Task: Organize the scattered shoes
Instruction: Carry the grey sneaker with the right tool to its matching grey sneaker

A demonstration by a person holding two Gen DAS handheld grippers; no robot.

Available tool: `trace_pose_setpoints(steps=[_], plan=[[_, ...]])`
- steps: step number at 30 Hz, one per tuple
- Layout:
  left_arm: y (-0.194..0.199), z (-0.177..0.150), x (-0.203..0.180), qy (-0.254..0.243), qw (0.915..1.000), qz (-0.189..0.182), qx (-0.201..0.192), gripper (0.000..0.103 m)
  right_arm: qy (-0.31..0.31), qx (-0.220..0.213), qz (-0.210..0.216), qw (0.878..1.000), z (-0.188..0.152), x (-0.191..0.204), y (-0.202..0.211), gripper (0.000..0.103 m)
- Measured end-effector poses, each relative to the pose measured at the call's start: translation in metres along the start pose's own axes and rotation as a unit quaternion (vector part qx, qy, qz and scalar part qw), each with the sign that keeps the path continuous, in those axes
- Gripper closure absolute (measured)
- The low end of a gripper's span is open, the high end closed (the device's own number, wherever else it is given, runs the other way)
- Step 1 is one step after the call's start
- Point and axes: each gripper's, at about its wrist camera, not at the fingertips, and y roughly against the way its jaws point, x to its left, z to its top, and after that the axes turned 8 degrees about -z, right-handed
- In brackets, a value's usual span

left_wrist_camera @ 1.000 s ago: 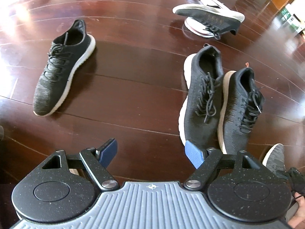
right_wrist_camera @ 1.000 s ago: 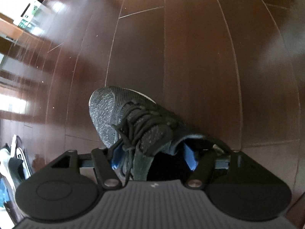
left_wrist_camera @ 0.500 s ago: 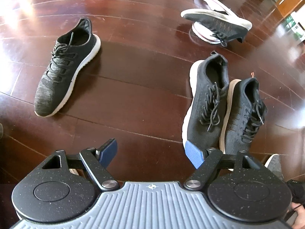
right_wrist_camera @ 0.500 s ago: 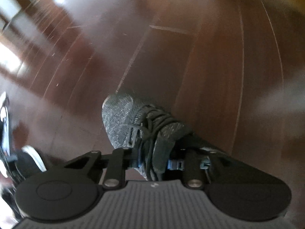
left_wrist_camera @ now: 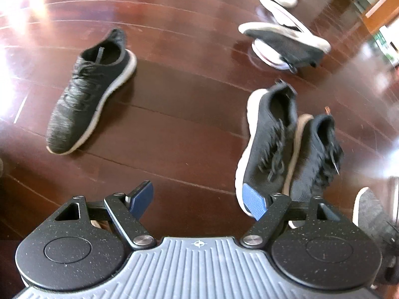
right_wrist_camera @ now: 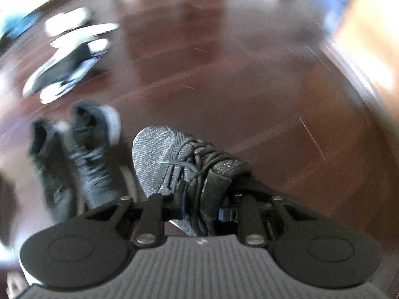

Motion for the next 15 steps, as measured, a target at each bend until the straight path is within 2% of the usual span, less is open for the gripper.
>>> trace_pose_setpoints(steps=[5,8,11,15], plan=[[0.005,0.007,0.012,0.022,0.9997,-0.001,-0.006,0.020,0.110,-0.024,0.064,0.992,0.014,0.050,0.017,0.079],[0.011,0.014,0.022,0.032,0.9994,-0.001,-0.016,0.020,0.178,-0.036,0.100,0.978,0.019,0.087,0.020,0.079],[0.021,0.027,0.040,0.057,0.9978,0.004,-0.034,0.020,0.266,-0.050,0.138,0.953,0.022,0.140,0.022,0.079],[0.033,0.042,0.061,0.079,0.9954,0.011,-0.053,0.020,0.391,-0.065,0.185,0.899,0.014,0.208,0.027,0.079]])
